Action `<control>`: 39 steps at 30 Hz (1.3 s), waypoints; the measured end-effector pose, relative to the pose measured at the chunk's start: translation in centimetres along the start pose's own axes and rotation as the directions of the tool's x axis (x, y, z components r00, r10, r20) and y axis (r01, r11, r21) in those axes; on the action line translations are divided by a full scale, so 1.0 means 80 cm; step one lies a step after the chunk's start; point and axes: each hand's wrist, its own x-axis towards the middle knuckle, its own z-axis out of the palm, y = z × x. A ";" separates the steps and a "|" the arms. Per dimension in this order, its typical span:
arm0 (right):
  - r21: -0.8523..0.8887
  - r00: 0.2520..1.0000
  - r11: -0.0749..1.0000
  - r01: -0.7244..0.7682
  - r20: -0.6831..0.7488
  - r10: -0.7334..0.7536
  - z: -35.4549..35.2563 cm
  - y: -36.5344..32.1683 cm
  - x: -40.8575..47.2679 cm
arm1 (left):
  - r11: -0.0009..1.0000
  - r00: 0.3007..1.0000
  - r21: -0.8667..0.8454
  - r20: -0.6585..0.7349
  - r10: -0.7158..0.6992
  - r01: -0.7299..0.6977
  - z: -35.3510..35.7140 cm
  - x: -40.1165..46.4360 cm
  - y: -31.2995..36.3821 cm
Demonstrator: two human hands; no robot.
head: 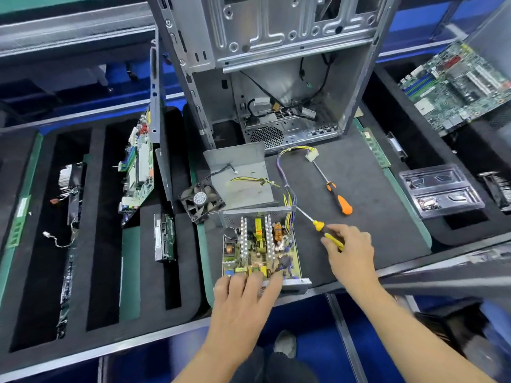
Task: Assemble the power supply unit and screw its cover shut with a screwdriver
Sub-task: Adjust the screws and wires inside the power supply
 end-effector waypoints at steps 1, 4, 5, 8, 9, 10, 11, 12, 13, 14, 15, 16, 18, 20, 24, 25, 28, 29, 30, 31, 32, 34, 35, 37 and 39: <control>-0.022 1.000 1.000 0.007 -0.023 -0.007 0.003 -0.002 0.001 | 1.000 0.999 0.017 0.027 -0.022 0.022 0.004 0.003 0.003; -0.097 0.994 0.992 0.079 -0.063 -0.085 0.012 -0.005 0.006 | 0.997 0.993 0.070 0.111 -0.035 0.028 0.011 0.000 0.013; -0.103 0.992 0.990 0.095 -0.069 -0.102 0.014 -0.006 0.007 | 0.996 0.994 0.079 0.106 -0.037 0.029 0.014 -0.003 0.016; -0.076 0.996 0.996 0.052 -0.065 -0.057 0.019 -0.009 0.009 | 0.999 0.999 -0.007 0.019 -0.046 0.047 0.016 -0.001 0.019; -0.081 0.997 0.996 0.037 -0.065 -0.042 0.020 -0.009 0.009 | 0.997 0.999 -0.064 0.008 -0.036 0.036 0.011 0.000 0.019; -0.090 0.997 0.996 0.024 -0.077 -0.031 0.021 -0.010 0.008 | 0.990 0.999 -0.133 0.008 -0.039 0.039 0.005 -0.001 0.015; -0.086 0.994 0.996 0.008 -0.110 -0.018 0.020 -0.011 0.007 | 0.974 0.999 -0.220 -0.007 -0.053 0.050 -0.002 -0.001 0.009; -0.061 0.988 0.998 0.000 -0.156 -0.010 0.018 -0.015 0.006 | 0.944 0.995 -0.322 -0.045 -0.090 0.071 -0.010 0.001 -0.003; -0.023 0.981 1.000 0.013 -0.195 -0.018 0.016 -0.021 0.006 | 0.899 0.984 -0.424 -0.088 -0.157 0.106 -0.017 0.006 -0.018; 0.019 0.975 0.999 0.045 -0.217 -0.040 0.013 -0.030 0.005 | 0.852 0.963 -0.500 -0.113 -0.245 0.158 -0.024 0.016 -0.039; 0.060 0.973 0.995 0.080 -0.222 -0.065 0.011 -0.041 0.006 | 0.818 0.936 -0.526 -0.105 -0.336 0.234 -0.026 0.028 -0.063; 0.101 0.972 0.988 0.114 -0.217 -0.090 0.008 -0.052 0.007 | 0.795 0.909 -0.510 -0.056 -0.412 0.329 -0.024 0.043 -0.089; 0.191 0.969 0.968 0.166 -0.215 -0.123 0.002 -0.077 0.010 | 0.751 0.862 -0.428 0.186 -0.472 0.504 -0.018 0.078 -0.138; 0.276 0.965 0.940 0.201 -0.221 -0.142 -0.005 -0.096 0.010 | 0.779 0.833 -0.343 0.393 -0.389 0.525 0.000 0.108 -0.172; 0.327 0.970 0.919 0.219 -0.177 -0.168 -0.017 -0.108 0.005 | 0.905 0.802 -0.200 0.559 -0.210 0.376 0.039 0.142 -0.202; 0.329 0.970 0.917 0.224 -0.168 -0.177 -0.020 -0.107 0.004 | 0.922 0.776 -0.144 0.595 -0.209 0.359 0.047 0.146 -0.203; 0.320 0.964 0.912 0.255 -0.161 -0.213 -0.028 -0.103 0.003 | 0.948 0.731 -0.022 0.643 -0.229 0.317 0.062 0.152 -0.200; 0.325 0.963 0.910 0.259 -0.161 -0.217 -0.030 -0.103 0.003 | 0.945 0.728 -0.015 0.642 -0.241 0.326 0.064 0.154 -0.199; 0.330 0.960 0.906 0.267 -0.171 -0.221 -0.033 -0.104 0.004 | 0.941 0.737 -0.016 0.625 -0.256 0.339 0.064 0.157 -0.199; 0.330 0.956 0.902 0.277 -0.185 -0.226 -0.035 -0.104 0.005 | 0.935 0.754 -0.023 0.599 -0.271 0.354 0.061 0.161 -0.198; 0.330 0.954 0.900 0.283 -0.192 -0.230 -0.037 -0.104 0.006 | 0.929 0.775 -0.034 0.562 -0.287 0.369 0.057 0.164 -0.197; 0.348 0.954 0.893 0.285 -0.192 -0.230 -0.038 -0.104 0.009 | 0.928 0.841 -0.052 0.443 -0.310 0.369 0.044 0.170 -0.191; 0.366 0.957 0.888 0.278 -0.190 -0.221 -0.038 -0.105 0.010 | 0.938 0.873 -0.039 0.379 -0.306 0.346 0.037 0.172 -0.187; 0.406 0.964 0.879 0.251 -0.185 -0.190 -0.038 -0.106 0.012 | 0.958 0.926 -0.028 0.265 -0.270 0.287 0.022 0.176 -0.179; 0.452 0.973 0.865 0.219 -0.169 -0.158 -0.038 -0.109 0.014 | 0.966 0.963 -0.100 0.154 -0.221 0.238 0.006 0.176 -0.172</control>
